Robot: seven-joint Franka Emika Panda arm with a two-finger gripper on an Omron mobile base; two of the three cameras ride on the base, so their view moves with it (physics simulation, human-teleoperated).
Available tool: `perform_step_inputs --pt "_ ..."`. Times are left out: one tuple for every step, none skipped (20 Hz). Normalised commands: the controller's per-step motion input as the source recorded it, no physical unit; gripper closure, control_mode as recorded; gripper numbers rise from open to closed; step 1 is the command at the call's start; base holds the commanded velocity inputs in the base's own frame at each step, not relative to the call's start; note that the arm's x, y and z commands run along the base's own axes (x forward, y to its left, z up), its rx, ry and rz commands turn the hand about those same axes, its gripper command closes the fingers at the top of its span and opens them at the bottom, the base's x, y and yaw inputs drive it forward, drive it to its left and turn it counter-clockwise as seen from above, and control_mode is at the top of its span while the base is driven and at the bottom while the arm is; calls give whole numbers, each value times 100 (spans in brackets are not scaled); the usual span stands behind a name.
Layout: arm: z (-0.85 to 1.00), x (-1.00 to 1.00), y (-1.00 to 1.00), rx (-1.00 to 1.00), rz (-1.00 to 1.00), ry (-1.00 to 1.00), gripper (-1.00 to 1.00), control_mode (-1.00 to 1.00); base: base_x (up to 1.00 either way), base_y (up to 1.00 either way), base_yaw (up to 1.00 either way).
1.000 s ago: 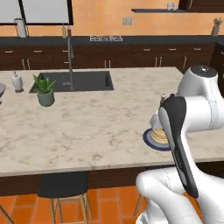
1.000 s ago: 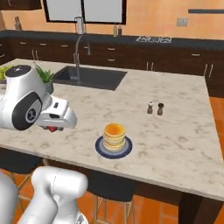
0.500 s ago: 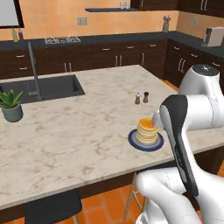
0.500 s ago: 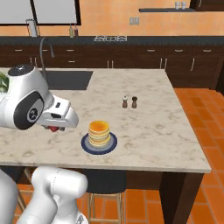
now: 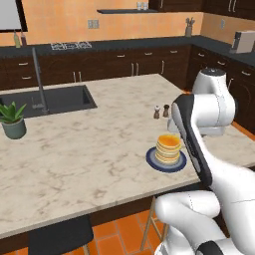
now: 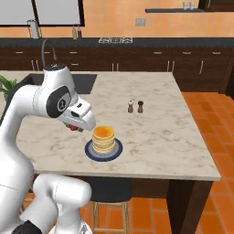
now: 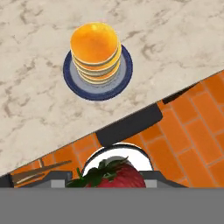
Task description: Take the strawberry from the fridge and place it on top of the pancake, located on the dining counter.
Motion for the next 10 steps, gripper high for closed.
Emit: perform_step_inputs --pt "-43 50 -31 12 -19 22 100 -100 0 0 0" --pt "-40 48 -30 12 -18 23 100 -100 0 0 0" --pt "-49 50 -32 9 -17 21 100 -100 0 0 0" --pt "-46 47 -32 8 -17 19 100 -100 0 0 0" --pt "-41 49 -29 9 -17 19 100 -100 0 0 0" --pt "-38 49 -26 9 -15 19 100 -100 0 0 0" --pt "-27 42 -14 7 -15 18 100 -100 0 0 0" --pt "-26 38 -2 5 -10 17 100 -100 0 0 0" --pt "-29 41 0 3 -8 13 100 -100 0 0 0" --pt "-21 38 0 2 -8 11 100 -100 0 0 0"
